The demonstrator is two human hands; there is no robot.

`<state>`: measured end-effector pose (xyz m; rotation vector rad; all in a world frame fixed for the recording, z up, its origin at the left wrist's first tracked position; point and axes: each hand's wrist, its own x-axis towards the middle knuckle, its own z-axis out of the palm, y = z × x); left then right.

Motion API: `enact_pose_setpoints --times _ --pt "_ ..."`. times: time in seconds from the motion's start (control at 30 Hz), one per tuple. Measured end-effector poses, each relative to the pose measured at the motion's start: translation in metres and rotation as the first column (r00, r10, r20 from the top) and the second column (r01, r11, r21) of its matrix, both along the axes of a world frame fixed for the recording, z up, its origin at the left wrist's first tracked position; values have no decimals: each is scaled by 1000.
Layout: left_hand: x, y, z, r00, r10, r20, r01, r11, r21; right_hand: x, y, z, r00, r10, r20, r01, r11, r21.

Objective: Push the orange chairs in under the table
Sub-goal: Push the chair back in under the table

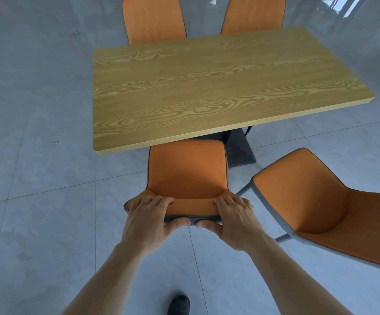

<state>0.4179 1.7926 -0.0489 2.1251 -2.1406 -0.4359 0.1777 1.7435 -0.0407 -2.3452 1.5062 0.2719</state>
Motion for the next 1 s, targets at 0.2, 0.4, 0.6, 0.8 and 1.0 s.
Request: enact_pose_setpoints --times 0.2,0.4,0.6,0.8,1.0 --pt "5 -1 0 1000 -5 0 5 1000 1 4 0 -1 1000 1 -11 -1 1000 14" --pt "5 3 0 1000 -2 2 2 1000 10 6 9 4 1000 -24 -13 24 1000 0" --pt "6 11 9 998 -12 64 6 995 104 5 24 21 998 -66 5 66 998 16" --pt "-32 9 46 993 -68 96 65 997 29 -59 43 54 986 -160 37 159 987 14" --pt "-150 -1 83 978 -202 57 203 979 -12 -175 66 85 962 -273 15 273 961 -45"
